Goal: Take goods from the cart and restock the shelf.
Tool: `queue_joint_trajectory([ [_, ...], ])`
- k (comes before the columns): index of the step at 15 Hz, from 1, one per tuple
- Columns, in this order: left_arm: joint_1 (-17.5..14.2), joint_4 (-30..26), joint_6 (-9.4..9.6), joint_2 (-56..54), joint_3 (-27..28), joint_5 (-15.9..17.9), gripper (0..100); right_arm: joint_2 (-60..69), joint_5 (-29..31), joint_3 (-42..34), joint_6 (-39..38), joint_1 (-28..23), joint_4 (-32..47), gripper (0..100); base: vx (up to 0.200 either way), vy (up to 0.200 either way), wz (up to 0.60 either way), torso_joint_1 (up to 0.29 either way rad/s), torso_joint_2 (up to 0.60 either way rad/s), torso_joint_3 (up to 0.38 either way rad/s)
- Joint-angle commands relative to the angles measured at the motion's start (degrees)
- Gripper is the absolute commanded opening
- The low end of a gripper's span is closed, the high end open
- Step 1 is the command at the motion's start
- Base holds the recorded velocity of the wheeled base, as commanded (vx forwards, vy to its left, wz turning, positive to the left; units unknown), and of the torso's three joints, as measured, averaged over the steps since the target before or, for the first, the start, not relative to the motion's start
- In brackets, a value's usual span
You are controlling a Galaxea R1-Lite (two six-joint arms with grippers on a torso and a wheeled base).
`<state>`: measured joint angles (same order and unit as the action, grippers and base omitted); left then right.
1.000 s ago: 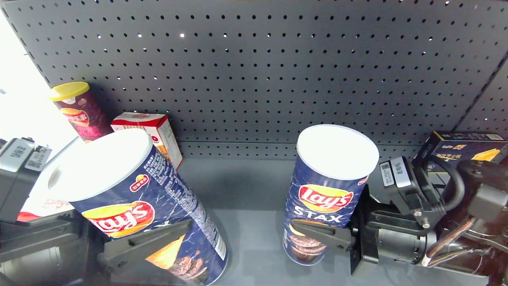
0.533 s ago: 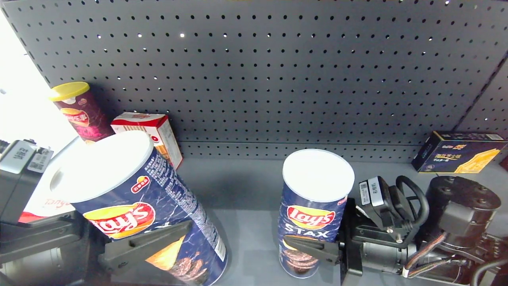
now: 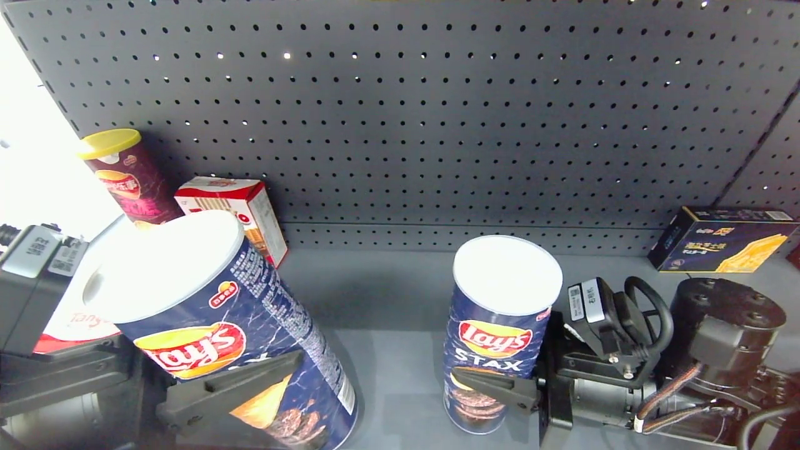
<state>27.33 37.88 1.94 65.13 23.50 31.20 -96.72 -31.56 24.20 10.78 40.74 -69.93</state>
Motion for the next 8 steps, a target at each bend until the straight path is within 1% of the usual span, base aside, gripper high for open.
queue_joint_trajectory([
  [1, 0.0, 0.0, 0.0, 0.0, -0.6, 0.0, 0, 0.0, 0.0, -0.1, 0.2, 0.0, 0.1, 0, 0.0, 0.0, 0.0, 0.0, 0.0, 0.0],
  [2, 0.0, 0.0, 0.0, -0.1, -0.8, 0.0, 0, 0.0, 0.4, -0.3, 0.5, 0.0, 0.1, 100, 0.0, 0.0, 0.0, 0.0, 0.0, 0.0],
  [5, 0.0, 0.0, -0.09, -0.5, -0.7, 0.0, 0, 1.1, 0.4, -0.6, 0.5, -0.3, 0.0, 100, 0.0, 0.0, 0.0, 0.0, 0.0, 0.0],
  [8, 0.0, 0.1, 0.0, -0.5, -0.6, 0.0, 0, 5.7, -0.1, -2.6, 0.5, -0.4, -0.3, 100, 0.0, 0.0, 0.0, 0.0, 0.0, 0.0],
])
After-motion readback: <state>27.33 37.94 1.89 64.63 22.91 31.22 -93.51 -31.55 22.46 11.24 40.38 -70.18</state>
